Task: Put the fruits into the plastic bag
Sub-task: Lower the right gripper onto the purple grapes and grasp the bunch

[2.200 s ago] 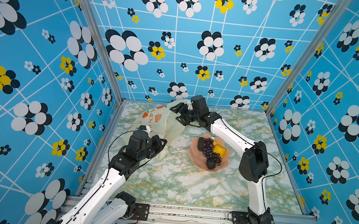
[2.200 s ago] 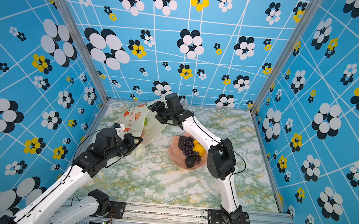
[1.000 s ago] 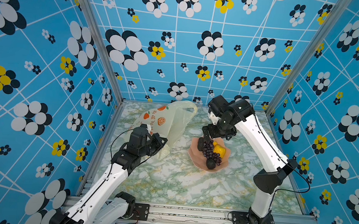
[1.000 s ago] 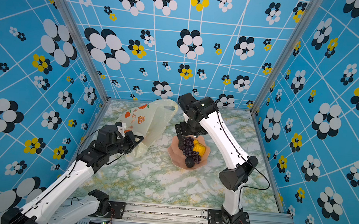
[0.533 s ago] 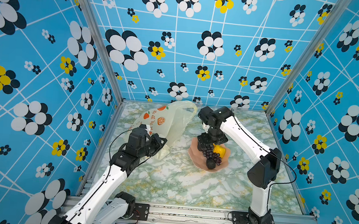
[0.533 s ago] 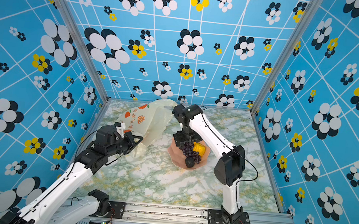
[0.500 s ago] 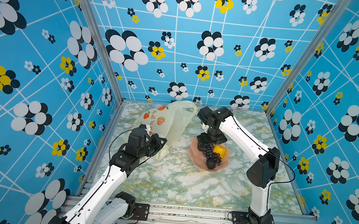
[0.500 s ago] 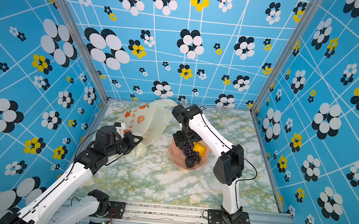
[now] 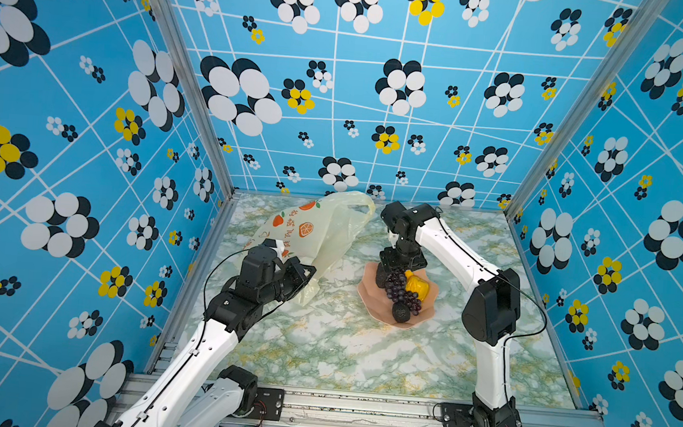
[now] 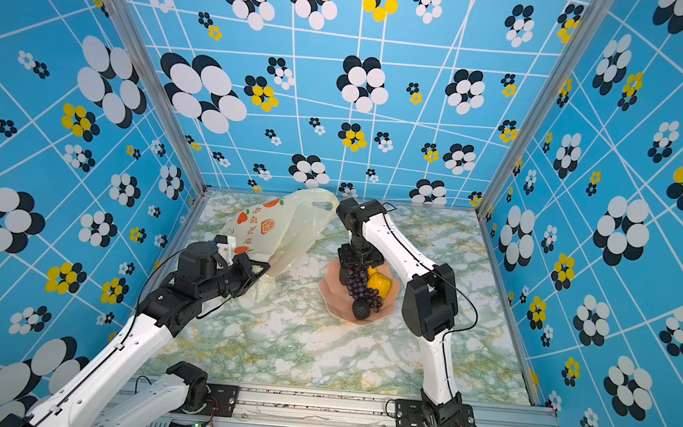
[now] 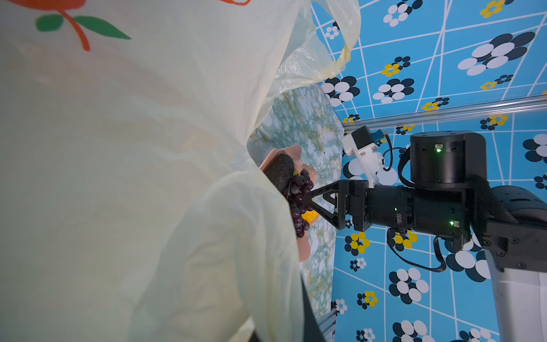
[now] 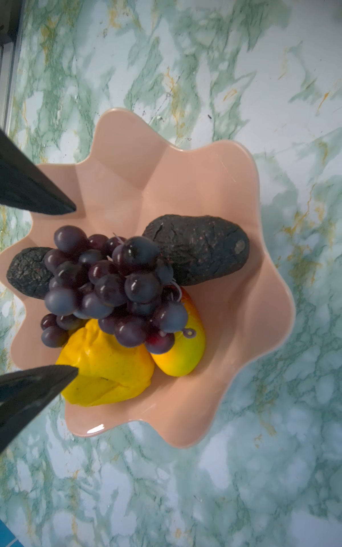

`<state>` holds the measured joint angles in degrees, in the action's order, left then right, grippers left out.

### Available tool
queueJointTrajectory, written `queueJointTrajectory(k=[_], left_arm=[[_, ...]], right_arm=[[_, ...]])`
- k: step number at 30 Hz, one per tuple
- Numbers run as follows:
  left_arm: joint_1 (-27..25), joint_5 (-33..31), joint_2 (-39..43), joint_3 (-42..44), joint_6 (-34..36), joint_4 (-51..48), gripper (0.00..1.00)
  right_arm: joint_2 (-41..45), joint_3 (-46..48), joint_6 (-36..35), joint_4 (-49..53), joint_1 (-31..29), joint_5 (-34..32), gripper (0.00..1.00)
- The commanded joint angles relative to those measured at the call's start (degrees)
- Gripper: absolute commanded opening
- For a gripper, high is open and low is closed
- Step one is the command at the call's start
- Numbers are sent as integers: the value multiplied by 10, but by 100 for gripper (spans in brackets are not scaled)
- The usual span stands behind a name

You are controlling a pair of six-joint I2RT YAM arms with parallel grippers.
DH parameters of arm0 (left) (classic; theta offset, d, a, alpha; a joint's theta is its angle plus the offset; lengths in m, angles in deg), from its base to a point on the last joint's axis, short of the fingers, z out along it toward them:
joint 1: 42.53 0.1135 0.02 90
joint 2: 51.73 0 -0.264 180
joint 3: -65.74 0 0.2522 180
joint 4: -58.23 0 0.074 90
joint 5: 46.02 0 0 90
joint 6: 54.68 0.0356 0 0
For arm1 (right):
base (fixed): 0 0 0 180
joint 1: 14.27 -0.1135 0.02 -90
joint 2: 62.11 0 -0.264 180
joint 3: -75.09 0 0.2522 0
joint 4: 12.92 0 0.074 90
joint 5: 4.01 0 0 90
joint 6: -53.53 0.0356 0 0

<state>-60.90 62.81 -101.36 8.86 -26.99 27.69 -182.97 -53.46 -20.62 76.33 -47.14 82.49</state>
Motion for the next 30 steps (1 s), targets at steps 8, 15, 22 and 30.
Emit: queueJointTrajectory(k=[8, 15, 22, 30], left_arm=[[8, -7, 17, 10, 13, -17, 0], [13, -6, 20, 11, 13, -19, 0], [18, -4, 20, 10, 15, -24, 0], [23, 2, 15, 10, 16, -21, 0]], right_arm=[[-69, -35, 9, -9, 9, 17, 78], [-94, -44, 16, -14, 13, 19, 76], [-97, -37, 22, -24, 15, 22, 55], [-65, -1, 29, -47, 19, 21, 31]])
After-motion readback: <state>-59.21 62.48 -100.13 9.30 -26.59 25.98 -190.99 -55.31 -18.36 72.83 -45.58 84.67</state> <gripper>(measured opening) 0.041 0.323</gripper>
